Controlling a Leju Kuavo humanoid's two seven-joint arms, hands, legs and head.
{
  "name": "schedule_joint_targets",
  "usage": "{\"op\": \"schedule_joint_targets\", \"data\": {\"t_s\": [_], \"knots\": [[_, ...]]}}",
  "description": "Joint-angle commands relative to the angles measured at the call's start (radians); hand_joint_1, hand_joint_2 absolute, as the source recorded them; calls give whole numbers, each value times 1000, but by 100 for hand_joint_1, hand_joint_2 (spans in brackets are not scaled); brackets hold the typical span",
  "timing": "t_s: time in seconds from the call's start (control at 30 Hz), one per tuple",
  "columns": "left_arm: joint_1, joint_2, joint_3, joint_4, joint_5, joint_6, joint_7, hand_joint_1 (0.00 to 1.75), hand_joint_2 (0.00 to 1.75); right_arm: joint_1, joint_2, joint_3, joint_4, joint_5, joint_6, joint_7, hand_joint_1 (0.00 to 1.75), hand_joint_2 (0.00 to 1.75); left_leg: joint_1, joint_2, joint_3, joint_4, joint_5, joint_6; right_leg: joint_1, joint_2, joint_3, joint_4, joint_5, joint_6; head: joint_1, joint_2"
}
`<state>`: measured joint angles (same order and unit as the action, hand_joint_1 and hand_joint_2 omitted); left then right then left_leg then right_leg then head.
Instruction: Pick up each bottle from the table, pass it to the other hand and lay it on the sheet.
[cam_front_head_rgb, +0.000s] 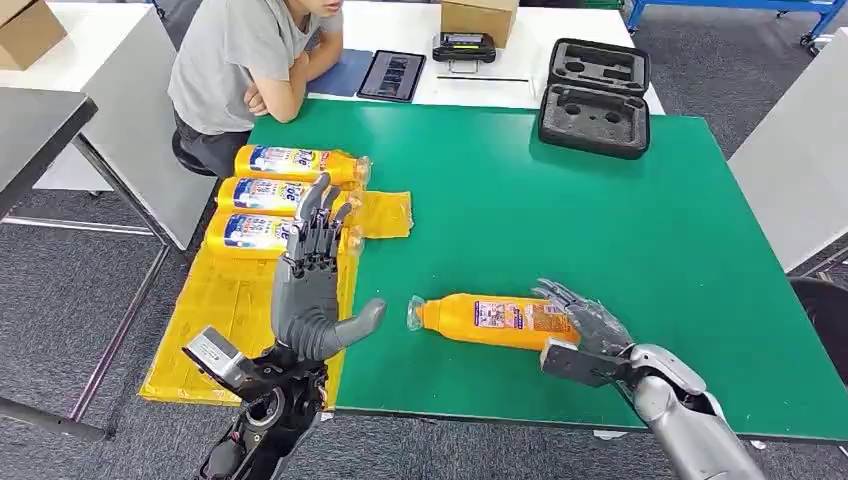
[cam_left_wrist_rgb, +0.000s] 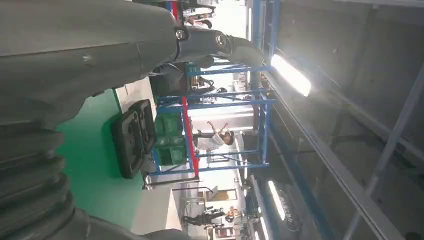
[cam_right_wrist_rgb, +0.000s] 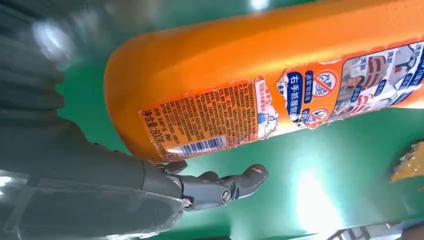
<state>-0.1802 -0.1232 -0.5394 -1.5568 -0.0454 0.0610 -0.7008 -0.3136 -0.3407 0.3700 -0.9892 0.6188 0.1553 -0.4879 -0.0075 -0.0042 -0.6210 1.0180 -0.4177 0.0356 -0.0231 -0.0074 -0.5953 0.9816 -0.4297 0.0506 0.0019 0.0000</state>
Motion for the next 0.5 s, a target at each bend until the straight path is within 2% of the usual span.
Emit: {"op": "schedule_joint_targets", "data": {"t_s": [0.03, 0.5], "knots": [[-28, 14, -15, 38, -5, 1, 3, 0, 175, -40, 13, 11, 51, 0, -3, 5, 0, 175, 2, 2, 5, 0, -2, -3, 2, 2, 5, -1, -1, -3, 0, 0], [-22, 14, -22, 41, -13, 13, 3, 0, 175, -6, 22, -25, -12, -35, 0, 11, 0, 175, 1, 1, 3, 0, -1, -2, 1, 1, 3, -1, -1, -2, 0, 0]]}}
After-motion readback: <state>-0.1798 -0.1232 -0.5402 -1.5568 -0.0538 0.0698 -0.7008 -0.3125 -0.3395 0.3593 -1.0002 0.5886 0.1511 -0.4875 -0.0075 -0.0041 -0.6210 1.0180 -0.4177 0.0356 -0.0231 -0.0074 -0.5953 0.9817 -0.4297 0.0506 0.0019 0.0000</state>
